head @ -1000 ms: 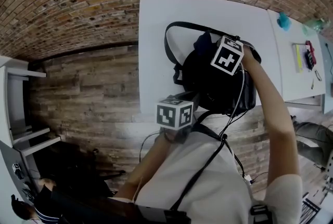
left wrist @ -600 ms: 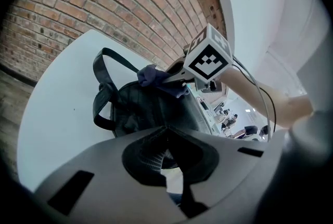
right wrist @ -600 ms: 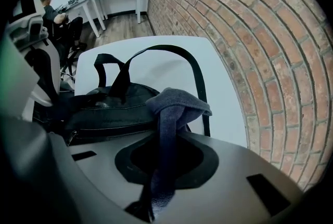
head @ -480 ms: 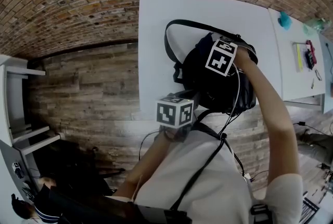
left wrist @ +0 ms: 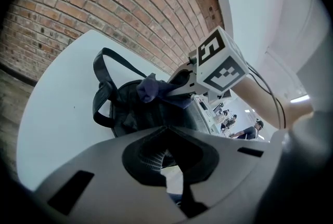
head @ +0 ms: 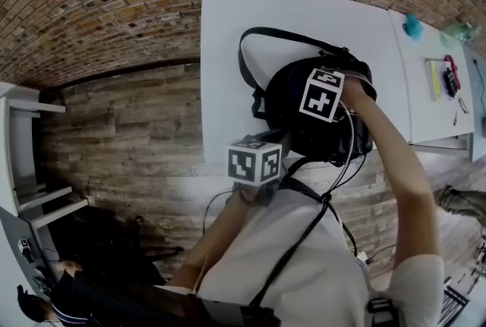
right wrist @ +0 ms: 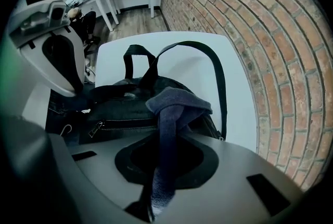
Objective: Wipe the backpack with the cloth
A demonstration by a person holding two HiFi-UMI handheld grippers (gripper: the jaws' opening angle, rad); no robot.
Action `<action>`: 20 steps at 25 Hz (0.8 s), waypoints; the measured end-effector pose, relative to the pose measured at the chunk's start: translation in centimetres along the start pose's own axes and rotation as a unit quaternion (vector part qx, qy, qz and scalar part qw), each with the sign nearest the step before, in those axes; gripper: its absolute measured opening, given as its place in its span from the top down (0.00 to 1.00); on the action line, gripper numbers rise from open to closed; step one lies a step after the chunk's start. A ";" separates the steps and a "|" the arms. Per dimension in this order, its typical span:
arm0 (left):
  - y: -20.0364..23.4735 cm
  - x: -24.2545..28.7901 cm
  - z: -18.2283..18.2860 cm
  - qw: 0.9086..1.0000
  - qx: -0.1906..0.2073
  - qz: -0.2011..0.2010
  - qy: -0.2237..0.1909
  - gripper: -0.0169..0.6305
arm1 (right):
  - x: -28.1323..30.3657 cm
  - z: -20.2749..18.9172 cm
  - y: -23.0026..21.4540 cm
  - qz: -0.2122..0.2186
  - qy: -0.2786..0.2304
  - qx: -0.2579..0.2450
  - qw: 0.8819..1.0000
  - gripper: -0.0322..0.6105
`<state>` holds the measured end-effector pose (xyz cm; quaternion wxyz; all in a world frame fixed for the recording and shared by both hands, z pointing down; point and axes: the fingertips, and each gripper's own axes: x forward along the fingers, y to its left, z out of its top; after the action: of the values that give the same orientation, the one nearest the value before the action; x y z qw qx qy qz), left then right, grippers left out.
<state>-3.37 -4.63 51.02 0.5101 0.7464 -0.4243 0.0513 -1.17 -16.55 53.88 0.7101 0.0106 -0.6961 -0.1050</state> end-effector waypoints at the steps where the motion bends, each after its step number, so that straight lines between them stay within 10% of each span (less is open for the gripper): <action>1: -0.1 0.0 0.0 1.000 0.001 -0.001 -0.001 0.97 | 0.0 -0.1 0.4 0.002 0.001 -0.002 1.000 0.86; 20: -0.7 -0.8 -1.1 1.000 0.005 -0.005 -0.004 0.97 | -1.1 -1.5 7.8 0.039 0.007 -0.030 0.999 0.86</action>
<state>-3.03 -3.16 50.63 0.5049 0.7513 -0.4223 0.0480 1.38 -8.96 53.97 0.7182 -0.0372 -0.6878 -0.0985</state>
